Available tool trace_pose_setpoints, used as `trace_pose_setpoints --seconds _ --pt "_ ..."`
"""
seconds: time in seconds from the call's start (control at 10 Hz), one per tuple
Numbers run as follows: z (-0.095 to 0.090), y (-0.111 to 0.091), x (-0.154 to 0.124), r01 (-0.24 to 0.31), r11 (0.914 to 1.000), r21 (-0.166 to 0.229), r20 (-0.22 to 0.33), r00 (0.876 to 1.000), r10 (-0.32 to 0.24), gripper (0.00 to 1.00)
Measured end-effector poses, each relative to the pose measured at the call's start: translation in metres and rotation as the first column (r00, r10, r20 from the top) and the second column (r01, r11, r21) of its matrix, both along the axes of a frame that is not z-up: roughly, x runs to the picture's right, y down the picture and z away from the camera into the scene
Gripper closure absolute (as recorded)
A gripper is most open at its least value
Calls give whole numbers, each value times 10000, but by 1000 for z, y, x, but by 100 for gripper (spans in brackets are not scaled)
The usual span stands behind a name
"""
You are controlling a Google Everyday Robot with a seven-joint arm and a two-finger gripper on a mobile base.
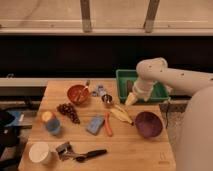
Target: Place banana in purple bowl
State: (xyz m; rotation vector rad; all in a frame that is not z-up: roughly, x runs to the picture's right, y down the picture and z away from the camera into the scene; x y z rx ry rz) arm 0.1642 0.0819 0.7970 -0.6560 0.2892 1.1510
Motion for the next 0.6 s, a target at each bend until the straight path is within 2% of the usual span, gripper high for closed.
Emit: trace_pose_setpoints --seconds 0.2,0.6 --pt "-6 6 -20 383 9992 71 435 9983 -386 27" --pt "-3 8 -19 428 9991 29 373 9984 -429 27"
